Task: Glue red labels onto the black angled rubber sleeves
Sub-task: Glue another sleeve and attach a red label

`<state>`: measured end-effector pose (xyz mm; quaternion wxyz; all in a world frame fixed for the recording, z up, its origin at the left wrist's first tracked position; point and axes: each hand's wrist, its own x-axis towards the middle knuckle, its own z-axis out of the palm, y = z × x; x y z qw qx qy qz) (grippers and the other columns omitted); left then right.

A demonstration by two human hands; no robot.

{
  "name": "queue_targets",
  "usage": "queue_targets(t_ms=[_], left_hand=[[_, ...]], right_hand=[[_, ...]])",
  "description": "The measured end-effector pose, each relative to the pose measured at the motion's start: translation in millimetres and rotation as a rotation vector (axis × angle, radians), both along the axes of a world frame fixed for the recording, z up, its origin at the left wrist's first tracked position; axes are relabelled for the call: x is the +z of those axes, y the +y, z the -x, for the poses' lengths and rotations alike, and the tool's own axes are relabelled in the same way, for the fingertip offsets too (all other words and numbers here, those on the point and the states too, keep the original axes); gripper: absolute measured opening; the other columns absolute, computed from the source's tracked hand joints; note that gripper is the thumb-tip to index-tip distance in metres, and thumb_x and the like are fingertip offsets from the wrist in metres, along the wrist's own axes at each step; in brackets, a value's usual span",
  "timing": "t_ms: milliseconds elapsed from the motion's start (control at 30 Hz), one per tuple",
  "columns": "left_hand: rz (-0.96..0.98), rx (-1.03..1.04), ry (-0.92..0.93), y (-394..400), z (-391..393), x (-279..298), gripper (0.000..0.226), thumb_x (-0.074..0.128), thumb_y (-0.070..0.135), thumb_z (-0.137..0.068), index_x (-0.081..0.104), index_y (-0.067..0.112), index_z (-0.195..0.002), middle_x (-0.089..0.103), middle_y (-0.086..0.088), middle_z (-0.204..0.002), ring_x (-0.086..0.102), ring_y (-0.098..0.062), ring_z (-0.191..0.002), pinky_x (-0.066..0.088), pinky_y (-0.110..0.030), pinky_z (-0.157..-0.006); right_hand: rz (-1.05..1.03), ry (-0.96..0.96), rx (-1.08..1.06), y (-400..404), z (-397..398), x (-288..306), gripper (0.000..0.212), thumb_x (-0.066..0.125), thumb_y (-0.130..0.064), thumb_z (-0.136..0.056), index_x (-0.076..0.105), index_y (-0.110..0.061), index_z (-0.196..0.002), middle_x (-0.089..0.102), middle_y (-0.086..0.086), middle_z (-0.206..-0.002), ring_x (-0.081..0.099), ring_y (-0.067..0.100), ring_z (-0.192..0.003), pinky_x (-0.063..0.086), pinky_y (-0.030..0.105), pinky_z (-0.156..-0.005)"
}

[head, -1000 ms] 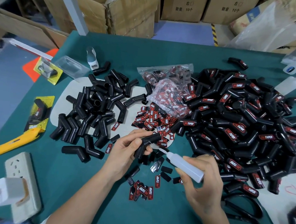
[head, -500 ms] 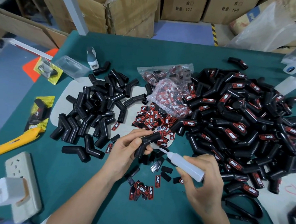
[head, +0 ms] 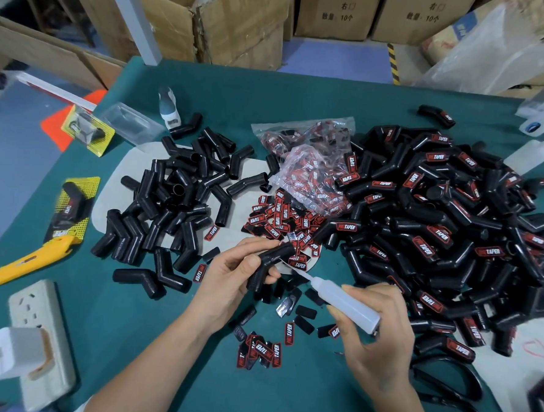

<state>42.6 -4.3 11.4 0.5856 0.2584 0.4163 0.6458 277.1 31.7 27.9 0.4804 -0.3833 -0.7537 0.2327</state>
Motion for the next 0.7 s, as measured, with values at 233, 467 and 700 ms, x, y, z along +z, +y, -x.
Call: queue_targets(t_ms=[233, 467, 700], left_hand=[[0.004, 0.003, 0.005, -0.3, -0.6, -0.9, 0.052, 0.087, 0.044, -0.083, 0.078, 0.01, -0.121, 0.067, -0.005, -0.125, 0.075, -0.024, -0.086, 0.06, -0.026, -0.082], [-0.007, 0.0, 0.007, -0.2, 0.4, -3.1, 0.053, 0.088, 0.041, -0.084, 0.077, 0.008, -0.123, 0.065, -0.007, -0.125, 0.074, -0.025, -0.087, 0.06, -0.027, -0.083], [-0.02, -0.002, 0.018, 0.2, 0.0, -4.1, 0.054, 0.089, 0.04, -0.082, 0.077, 0.007, -0.123, 0.064, -0.006, -0.127, 0.073, -0.026, -0.086, 0.06, -0.029, -0.083]], right_hand=[[-0.002, 0.015, -0.01, -0.3, -1.7, -0.3, 0.025, 0.06, -0.042, -0.104, 0.061, -0.019, -0.114, 0.064, 0.002, -0.098, 0.052, -0.008, -0.104, 0.043, 0.009, -0.085], [-0.003, 0.008, -0.005, -1.7, -2.3, -3.2, 0.024, 0.067, -0.036, -0.099, 0.06, -0.019, -0.114, 0.061, 0.001, -0.098, 0.052, -0.011, -0.105, 0.042, 0.007, -0.085], [-0.001, 0.005, 0.0, -2.1, -1.5, -2.9, 0.023, 0.066, -0.037, -0.1, 0.061, -0.02, -0.115, 0.058, -0.007, -0.101, 0.053, -0.01, -0.103, 0.043, 0.007, -0.082]])
